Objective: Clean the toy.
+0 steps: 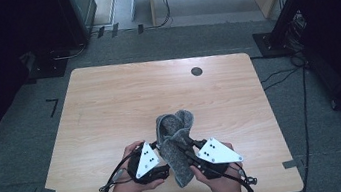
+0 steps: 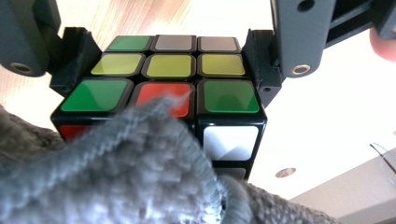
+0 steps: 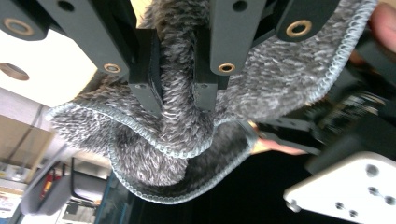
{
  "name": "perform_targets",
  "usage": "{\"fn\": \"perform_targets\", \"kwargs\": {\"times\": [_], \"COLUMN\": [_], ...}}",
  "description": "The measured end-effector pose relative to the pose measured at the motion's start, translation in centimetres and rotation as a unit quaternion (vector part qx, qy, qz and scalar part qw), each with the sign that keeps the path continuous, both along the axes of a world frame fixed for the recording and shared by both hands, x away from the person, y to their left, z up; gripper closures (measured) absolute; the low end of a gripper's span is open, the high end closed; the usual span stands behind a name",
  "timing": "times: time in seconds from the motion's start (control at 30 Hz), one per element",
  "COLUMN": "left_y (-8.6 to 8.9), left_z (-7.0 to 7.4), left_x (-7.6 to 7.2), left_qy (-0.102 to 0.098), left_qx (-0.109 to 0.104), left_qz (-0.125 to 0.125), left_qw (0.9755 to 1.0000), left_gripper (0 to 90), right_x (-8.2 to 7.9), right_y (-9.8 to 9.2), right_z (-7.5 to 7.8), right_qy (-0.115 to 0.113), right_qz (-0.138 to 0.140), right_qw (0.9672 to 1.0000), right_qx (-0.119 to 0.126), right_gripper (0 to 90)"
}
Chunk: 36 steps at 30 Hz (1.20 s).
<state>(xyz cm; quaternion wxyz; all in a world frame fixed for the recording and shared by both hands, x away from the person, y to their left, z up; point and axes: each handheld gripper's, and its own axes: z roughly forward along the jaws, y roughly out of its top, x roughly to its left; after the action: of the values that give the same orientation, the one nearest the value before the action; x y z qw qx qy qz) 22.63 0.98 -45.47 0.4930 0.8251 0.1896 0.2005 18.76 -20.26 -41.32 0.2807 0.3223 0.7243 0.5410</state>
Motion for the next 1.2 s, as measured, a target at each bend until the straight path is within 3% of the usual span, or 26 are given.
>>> {"fn": "perform_targets", "kwargs": {"times": [0.03,0.07,0.1,0.13,0.2,0.27,0.3,0.37,0.4,0.53,0.63,0.67,0.77,0.83,0.9,0.93,1.0,1.07,1.17,1.2], "left_y": [0.0,0.0,0.0,0.0,0.2,0.3,0.4,0.8,0.9,1.2,1.8,1.9,2.2,2.1,1.9,1.8,1.9,2.2,2.5,2.5], "left_z": [0.0,0.0,-0.1,-0.1,0.0,0.0,0.0,0.1,0.2,0.6,1.2,1.4,1.5,1.3,1.2,1.3,1.6,1.9,2.1,2.1], "left_x": [0.0,0.0,0.0,0.0,0.1,0.1,0.2,0.3,0.3,0.1,-0.1,-0.1,0.2,0.2,0.0,0.0,-0.1,-0.1,0.0,0.1], "left_qy": [0.001,0.002,0.0,-0.001,-0.004,-0.003,-0.002,0.002,0.004,-0.002,-0.007,-0.008,0.0,0.005,0.002,0.003,0.002,-0.003,0.003,0.004], "left_qx": [0.0,0.0,0.002,0.002,0.001,-0.002,-0.006,-0.026,-0.037,-0.057,-0.092,-0.098,-0.094,-0.09,-0.084,-0.087,-0.091,-0.096,-0.113,-0.113], "left_qz": [-0.001,-0.001,-0.001,-0.001,0.002,0.002,-0.001,-0.007,-0.01,-0.015,-0.026,-0.027,-0.034,-0.039,-0.043,-0.046,-0.045,-0.043,-0.045,-0.044], "left_qw": [1.0,1.0,1.0,1.0,1.0,1.0,1.0,0.9996,0.9993,0.9983,0.9954,0.9948,0.995,0.9952,0.9955,0.9951,0.9948,0.9944,0.9926,0.9926], "left_gripper": [34.1,34.1,34.1,34.1,34.1,34.1,34.1,34.1,34.1,34.1,34.1,34.1,34.1,34.1,34.1,34.1,34.0,34.0,34.0,34.0], "right_x": [-0.5,-0.5,-1.1,-1.3,-1.1,-0.5,-0.5,0.2,0.5,1.2,1.7,1.7,2.1,2.0,1.4,1.3,1.4,1.7,2.3,2.2], "right_y": [0.9,0.9,2.2,2.7,2.5,1.4,1.4,-0.1,-0.7,-1.9,-1.7,-1.7,-1.9,-2.0,-2.0,-2.0,-1.9,-1.8,-1.6,-1.6], "right_z": [0.2,0.2,0.1,0.0,-0.1,0.0,0.0,0.0,0.0,-0.5,-1.7,-1.7,-1.8,-1.6,-0.5,-0.4,-0.7,-1.1,-2.2,-2.2], "right_qy": [-0.009,-0.009,-0.022,-0.028,-0.033,-0.02,-0.02,-0.006,0.003,0.029,0.059,0.059,0.085,0.08,0.054,0.049,0.056,0.064,0.097,0.095], "right_qz": [0.022,0.022,0.058,0.066,0.06,0.031,0.031,-0.006,-0.012,0.007,0.002,0.002,0.011,0.012,0.019,0.019,0.021,0.018,0.012,0.012], "right_qw": [0.9997,0.9997,0.9979,0.9967,0.9968,0.9992,0.9992,0.9999,0.9997,0.9965,0.9959,0.9959,0.9925,0.9924,0.992,0.9924,0.9916,0.9918,0.9919,0.9922], "right_qx": [-0.002,-0.002,-0.022,-0.038,-0.041,-0.016,-0.016,0.007,0.022,0.078,0.068,0.068,0.087,0.092,0.112,0.111,0.114,0.109,0.081,0.079], "right_gripper": [76.8,76.8,76.6,76.6,76.8,77.3,77.3,77.6,77.6,77.6,77.8,77.8,77.7,77.7,77.7,77.7,77.6,77.7,77.5,77.5]}}
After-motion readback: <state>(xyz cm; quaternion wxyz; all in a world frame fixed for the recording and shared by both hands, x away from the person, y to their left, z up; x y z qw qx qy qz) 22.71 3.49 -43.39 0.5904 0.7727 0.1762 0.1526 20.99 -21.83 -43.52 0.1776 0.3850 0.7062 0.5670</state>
